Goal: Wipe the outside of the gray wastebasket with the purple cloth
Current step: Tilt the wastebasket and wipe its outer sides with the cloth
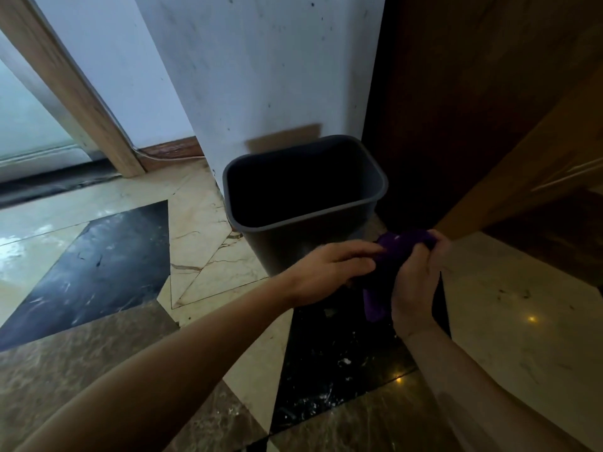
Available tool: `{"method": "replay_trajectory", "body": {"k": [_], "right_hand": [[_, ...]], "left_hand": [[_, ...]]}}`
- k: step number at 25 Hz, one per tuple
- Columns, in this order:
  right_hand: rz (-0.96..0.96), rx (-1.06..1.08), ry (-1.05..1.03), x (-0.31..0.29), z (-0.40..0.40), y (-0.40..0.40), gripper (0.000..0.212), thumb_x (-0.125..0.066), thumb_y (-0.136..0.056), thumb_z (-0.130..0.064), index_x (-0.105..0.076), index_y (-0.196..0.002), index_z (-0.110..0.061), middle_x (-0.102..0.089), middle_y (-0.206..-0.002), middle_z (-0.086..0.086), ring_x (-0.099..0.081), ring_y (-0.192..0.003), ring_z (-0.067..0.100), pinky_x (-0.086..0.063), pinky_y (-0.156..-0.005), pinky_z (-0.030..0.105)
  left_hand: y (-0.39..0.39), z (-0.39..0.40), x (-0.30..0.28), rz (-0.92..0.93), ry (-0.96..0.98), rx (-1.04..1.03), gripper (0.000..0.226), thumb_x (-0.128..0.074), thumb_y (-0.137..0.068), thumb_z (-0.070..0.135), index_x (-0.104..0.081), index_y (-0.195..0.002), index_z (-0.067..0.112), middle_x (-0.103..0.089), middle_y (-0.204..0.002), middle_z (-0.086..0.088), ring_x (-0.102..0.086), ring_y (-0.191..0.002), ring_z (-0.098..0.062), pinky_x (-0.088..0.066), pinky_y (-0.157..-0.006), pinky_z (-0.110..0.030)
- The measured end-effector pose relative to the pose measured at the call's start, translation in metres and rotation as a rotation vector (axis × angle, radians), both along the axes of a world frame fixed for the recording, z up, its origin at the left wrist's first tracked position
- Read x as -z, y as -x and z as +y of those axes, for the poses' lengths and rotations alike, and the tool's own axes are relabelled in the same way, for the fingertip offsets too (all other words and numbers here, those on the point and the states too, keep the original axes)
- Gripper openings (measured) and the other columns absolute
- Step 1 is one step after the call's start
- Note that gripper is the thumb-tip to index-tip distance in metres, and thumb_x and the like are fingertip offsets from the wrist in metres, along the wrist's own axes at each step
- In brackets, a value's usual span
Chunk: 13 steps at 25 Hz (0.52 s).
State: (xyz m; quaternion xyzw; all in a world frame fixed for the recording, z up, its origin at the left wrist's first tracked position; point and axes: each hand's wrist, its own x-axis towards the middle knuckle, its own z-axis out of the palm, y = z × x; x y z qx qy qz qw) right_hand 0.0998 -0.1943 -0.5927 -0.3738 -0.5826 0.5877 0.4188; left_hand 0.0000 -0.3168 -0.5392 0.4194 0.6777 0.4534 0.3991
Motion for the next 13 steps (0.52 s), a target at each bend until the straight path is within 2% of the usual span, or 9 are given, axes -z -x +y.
{"method": "replay_trajectory", "body": {"k": [1, 3, 4, 6, 7, 9, 10, 13], "right_hand": [[0.032, 0.018, 0.011, -0.004, 0.002, 0.001, 0.022, -0.036, -0.090, -0.025, -0.044, -0.110, -0.023, -0.060, -0.091, -0.020, -0.055, -0.071, -0.009, -0.045, -0.068, 0.020], [0.070, 0.018, -0.077, -0.012, 0.003, 0.001, 0.018, -0.035, -0.093, -0.014, -0.044, -0.108, -0.017, -0.058, -0.081, -0.038, -0.053, -0.069, -0.014, -0.041, -0.062, 0.006], [0.086, 0.005, -0.119, -0.016, 0.002, 0.000, 0.016, -0.035, -0.093, -0.012, -0.043, -0.106, -0.016, -0.057, -0.080, -0.040, -0.053, -0.069, -0.014, -0.040, -0.061, 0.005], [0.102, -0.044, -0.141, -0.020, 0.000, 0.001, 0.015, -0.036, -0.094, -0.013, -0.042, -0.102, -0.025, -0.058, -0.084, -0.026, -0.052, -0.069, -0.006, -0.043, -0.064, 0.015], [0.104, -0.066, -0.140, -0.021, -0.003, 0.001, 0.017, -0.038, -0.093, -0.015, -0.042, -0.100, -0.030, -0.057, -0.087, -0.018, -0.052, -0.071, 0.001, -0.045, -0.066, 0.023], [0.094, -0.090, -0.163, -0.025, -0.008, 0.001, 0.022, -0.040, -0.094, -0.016, -0.042, -0.099, -0.037, -0.054, -0.093, -0.002, -0.053, -0.075, 0.010, -0.045, -0.067, 0.031], [0.089, -0.101, -0.183, -0.027, -0.010, 0.002, 0.026, -0.040, -0.094, -0.015, -0.043, -0.099, -0.040, -0.054, -0.096, 0.001, -0.054, -0.078, 0.014, -0.047, -0.068, 0.033], [0.090, -0.112, -0.239, -0.035, -0.018, 0.003, 0.037, -0.042, -0.093, -0.014, -0.044, -0.100, -0.050, -0.054, -0.106, 0.002, -0.057, -0.089, 0.021, -0.051, -0.074, 0.040]], "left_hand": [[0.008, -0.003, -0.003, 0.308, -0.036, -0.048, 0.031, -0.050, -0.093, 0.034, -0.059, -0.122, 0.033, -0.062, -0.120, 0.007, -0.058, -0.107, -0.007, -0.050, -0.090, -0.036], [0.034, -0.015, -0.010, 0.938, -0.033, -0.303, 0.035, -0.051, -0.092, 0.040, -0.060, -0.122, 0.027, -0.061, -0.122, 0.002, -0.054, -0.112, -0.015, -0.048, -0.091, -0.043], [0.048, -0.023, -0.011, 1.126, 0.062, -0.376, 0.040, -0.050, -0.092, 0.043, -0.057, -0.126, 0.025, -0.058, -0.125, -0.002, -0.051, -0.115, -0.021, -0.045, -0.093, -0.046], [0.071, -0.038, -0.008, 1.216, 0.321, -0.360, 0.047, -0.041, -0.096, 0.050, -0.048, -0.133, 0.023, -0.057, -0.125, -0.007, -0.054, -0.113, -0.027, -0.046, -0.090, -0.044], [0.077, -0.043, -0.002, 1.212, 0.402, -0.305, 0.047, -0.034, -0.097, 0.052, -0.048, -0.130, 0.022, -0.061, -0.117, -0.007, -0.060, -0.104, -0.026, -0.049, -0.082, -0.041], [0.083, -0.046, 0.006, 1.277, 0.431, -0.214, 0.048, -0.023, -0.098, 0.052, -0.053, -0.115, 0.019, -0.067, -0.090, -0.002, -0.068, -0.076, -0.020, -0.049, -0.062, -0.032], [0.084, -0.045, 0.005, 1.317, 0.425, -0.182, 0.047, -0.021, -0.098, 0.051, -0.054, -0.107, 0.018, -0.064, -0.078, 0.001, -0.066, -0.066, -0.018, -0.046, -0.056, -0.029], [0.077, -0.038, -0.001, 1.357, 0.380, -0.164, 0.047, -0.018, -0.098, 0.051, -0.052, -0.091, 0.019, -0.052, -0.062, 0.008, -0.060, -0.053, -0.014, -0.044, -0.053, -0.028]]}}
